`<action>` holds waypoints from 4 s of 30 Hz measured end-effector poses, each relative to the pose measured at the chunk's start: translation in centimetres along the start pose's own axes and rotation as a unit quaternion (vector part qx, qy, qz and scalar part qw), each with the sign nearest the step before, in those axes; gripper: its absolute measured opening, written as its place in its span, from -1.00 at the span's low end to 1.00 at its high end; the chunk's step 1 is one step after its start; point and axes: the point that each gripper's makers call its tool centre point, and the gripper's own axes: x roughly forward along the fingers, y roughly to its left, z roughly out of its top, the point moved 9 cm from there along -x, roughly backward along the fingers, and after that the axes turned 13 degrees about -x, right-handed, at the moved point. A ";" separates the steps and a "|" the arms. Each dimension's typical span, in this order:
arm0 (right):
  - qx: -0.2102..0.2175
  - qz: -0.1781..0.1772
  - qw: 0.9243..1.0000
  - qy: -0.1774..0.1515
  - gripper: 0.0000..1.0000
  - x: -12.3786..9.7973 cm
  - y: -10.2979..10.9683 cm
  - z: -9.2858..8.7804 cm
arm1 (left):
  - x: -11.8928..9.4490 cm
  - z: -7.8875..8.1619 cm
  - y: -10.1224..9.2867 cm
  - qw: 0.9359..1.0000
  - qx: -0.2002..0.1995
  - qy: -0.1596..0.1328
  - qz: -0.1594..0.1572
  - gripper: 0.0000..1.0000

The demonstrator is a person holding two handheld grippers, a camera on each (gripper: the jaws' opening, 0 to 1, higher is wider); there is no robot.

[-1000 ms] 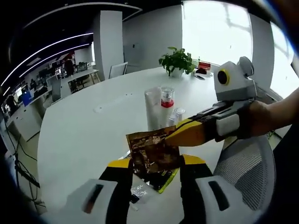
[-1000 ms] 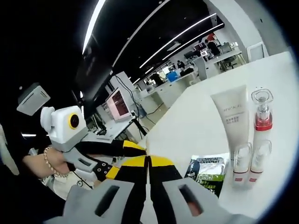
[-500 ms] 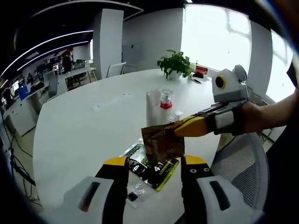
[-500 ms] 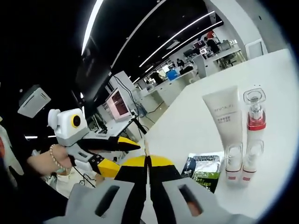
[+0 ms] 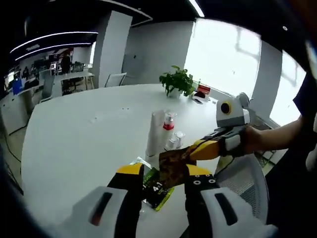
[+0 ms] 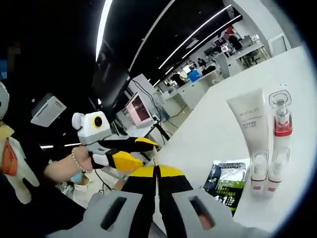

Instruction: Arrange the skincare products in the storage area until every visible bottle or jar stands upright without overlapping.

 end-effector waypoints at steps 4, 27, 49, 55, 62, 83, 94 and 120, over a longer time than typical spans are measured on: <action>0.003 0.023 1.000 -0.003 -0.98 0.1 0.2 0.6 | -0.3 0.3 0.3 0.999 -0.028 -0.016 -0.029 -0.45; 0.029 0.050 0.998 -0.039 -0.98 0.3 0.4 2.9 | -1.4 1.5 -0.6 0.987 -0.079 -0.073 -0.122 -0.96; 0.044 0.056 0.990 -0.122 -0.85 0.4 2.3 4.0 | -2.6 3.4 -2.3 0.937 -0.222 -0.216 -0.163 -0.97; 0.051 0.053 0.989 -0.125 -0.90 0.4 2.0 4.0 | -2.4 3.3 -2.3 0.935 -0.233 -0.218 -0.158 -0.97; 0.075 0.036 0.983 -0.163 -0.98 -0.1 1.4 4.9 | -2.3 3.2 -2.1 0.937 -0.232 -0.217 -0.147 -0.97; 0.026 -0.009 0.992 -0.122 -0.98 -0.1 0.5 5.7 | -1.3 0.6 -1.7 0.974 -0.169 -0.129 -0.079 -0.96; -0.016 -0.023 0.996 -0.079 -0.98 1.1 0.4 5.6 | -1.7 -0.3 -1.0 0.981 -0.154 -0.109 -0.044 -0.96; -0.111 -0.079 0.988 0.077 -0.98 7.8 -1.2 1.3 | -2.2 -3.6 3.9 0.987 -0.138 -0.037 0.077 -0.96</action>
